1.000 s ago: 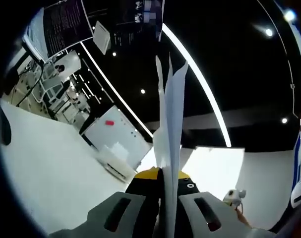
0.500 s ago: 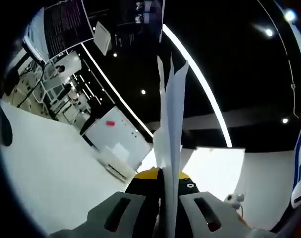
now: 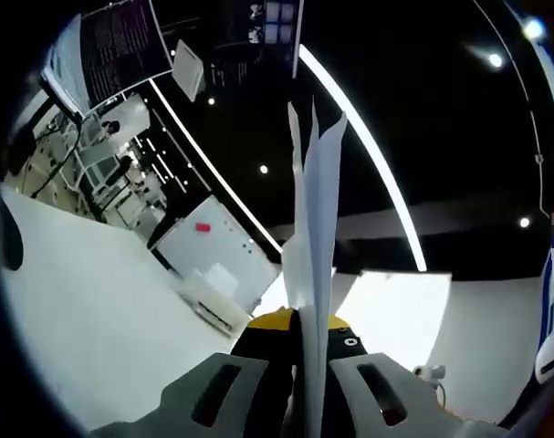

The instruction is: Organize the stack of printing papers by aligning and flattening the scattered papers on the table

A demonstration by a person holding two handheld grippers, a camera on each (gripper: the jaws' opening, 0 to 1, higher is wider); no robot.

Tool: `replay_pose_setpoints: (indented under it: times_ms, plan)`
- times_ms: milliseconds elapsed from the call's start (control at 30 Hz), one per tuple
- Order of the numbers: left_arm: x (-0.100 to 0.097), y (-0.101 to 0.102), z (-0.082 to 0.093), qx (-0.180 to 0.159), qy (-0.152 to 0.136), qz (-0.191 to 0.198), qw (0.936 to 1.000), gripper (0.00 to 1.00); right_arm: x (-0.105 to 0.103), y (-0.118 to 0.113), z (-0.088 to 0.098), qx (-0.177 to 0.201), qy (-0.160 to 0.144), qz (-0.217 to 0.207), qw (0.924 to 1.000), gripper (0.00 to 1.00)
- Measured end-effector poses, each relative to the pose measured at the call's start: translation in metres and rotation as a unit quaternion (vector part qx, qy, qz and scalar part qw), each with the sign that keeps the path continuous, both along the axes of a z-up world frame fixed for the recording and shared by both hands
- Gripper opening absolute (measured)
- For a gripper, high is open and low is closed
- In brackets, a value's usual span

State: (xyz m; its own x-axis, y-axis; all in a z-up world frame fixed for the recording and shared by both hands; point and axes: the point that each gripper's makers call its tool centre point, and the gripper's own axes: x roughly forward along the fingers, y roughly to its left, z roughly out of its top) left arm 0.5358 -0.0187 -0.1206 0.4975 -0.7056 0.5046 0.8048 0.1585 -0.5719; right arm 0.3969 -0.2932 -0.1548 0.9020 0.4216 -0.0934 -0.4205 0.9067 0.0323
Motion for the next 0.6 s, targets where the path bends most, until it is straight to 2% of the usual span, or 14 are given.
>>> replay_pose_setpoints:
  times_ms: [400,600]
  plan:
    - [-0.002,-0.001,0.001,-0.001,-0.002,0.003,1.0000,0.06,0.005,-0.013,-0.018,0.005,0.014,-0.021,0.9997,0.89]
    - [-0.001,-0.002,0.001,0.000,-0.003,0.000,1.0000,0.06,0.011,-0.024,-0.034,-0.019,0.025,-0.046,0.9985,0.88]
